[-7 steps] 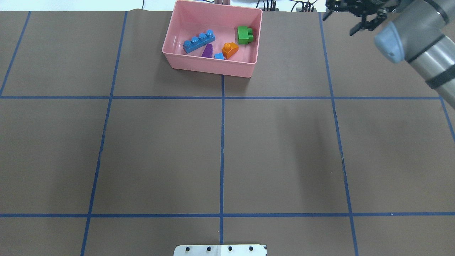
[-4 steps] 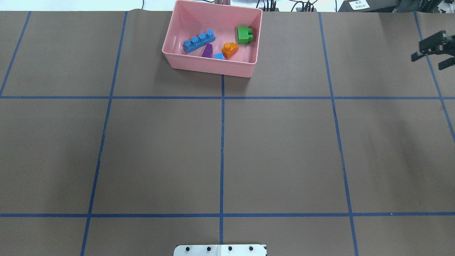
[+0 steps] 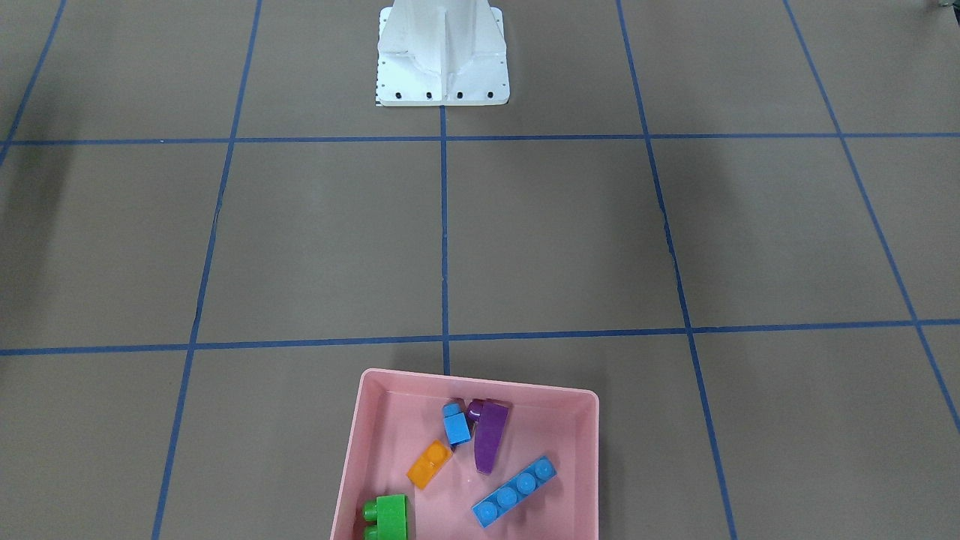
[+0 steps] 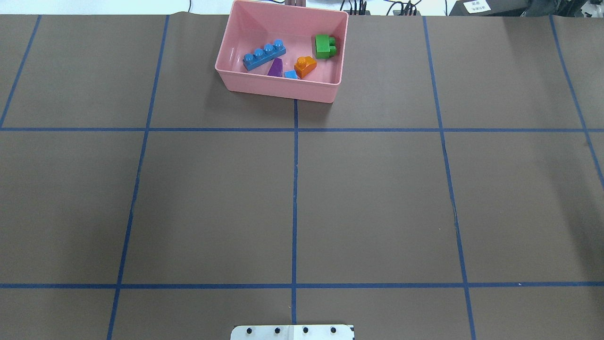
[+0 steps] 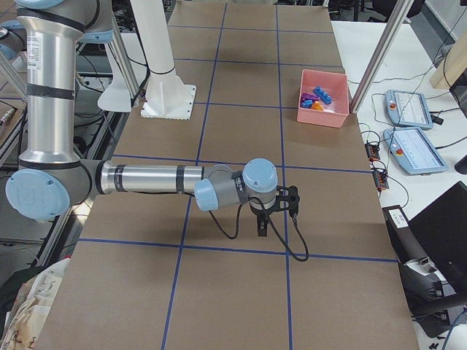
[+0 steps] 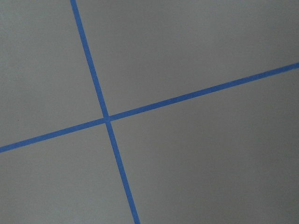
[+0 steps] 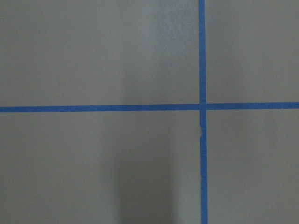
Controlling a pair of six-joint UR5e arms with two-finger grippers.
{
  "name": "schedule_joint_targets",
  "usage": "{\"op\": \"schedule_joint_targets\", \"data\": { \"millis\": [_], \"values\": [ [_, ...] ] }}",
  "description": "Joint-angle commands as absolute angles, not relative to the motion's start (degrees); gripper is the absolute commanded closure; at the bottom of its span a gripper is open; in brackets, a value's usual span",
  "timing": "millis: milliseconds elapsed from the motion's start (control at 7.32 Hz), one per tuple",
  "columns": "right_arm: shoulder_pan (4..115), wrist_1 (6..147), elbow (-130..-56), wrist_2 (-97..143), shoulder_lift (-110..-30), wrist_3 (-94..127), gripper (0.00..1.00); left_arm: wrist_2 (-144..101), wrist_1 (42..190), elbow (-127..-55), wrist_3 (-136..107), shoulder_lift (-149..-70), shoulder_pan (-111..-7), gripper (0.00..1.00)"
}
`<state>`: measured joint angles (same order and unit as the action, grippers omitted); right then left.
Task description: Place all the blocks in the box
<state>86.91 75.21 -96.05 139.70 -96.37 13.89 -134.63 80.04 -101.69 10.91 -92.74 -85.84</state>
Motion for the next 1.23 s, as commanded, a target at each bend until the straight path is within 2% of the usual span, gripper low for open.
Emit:
{"op": "schedule_joint_targets", "data": {
  "millis": [0, 410, 1093],
  "values": [
    [88.15, 80.38, -96.68, 139.75, -96.86, 8.82, 0.00, -134.30, 81.81, -99.86, 12.48, -89.40, -86.40, 0.00],
    [90.18, 92.60, -100.18, 138.87, -93.70, 2.37, 0.00, -133.42, 82.53, -99.67, 12.04, -87.11, -86.40, 0.00],
    [89.03, 93.51, -103.62, 137.64, -94.92, 1.93, 0.00, -133.85, 82.00, -99.14, 11.69, -87.54, -88.40, 0.00]
  ]
}}
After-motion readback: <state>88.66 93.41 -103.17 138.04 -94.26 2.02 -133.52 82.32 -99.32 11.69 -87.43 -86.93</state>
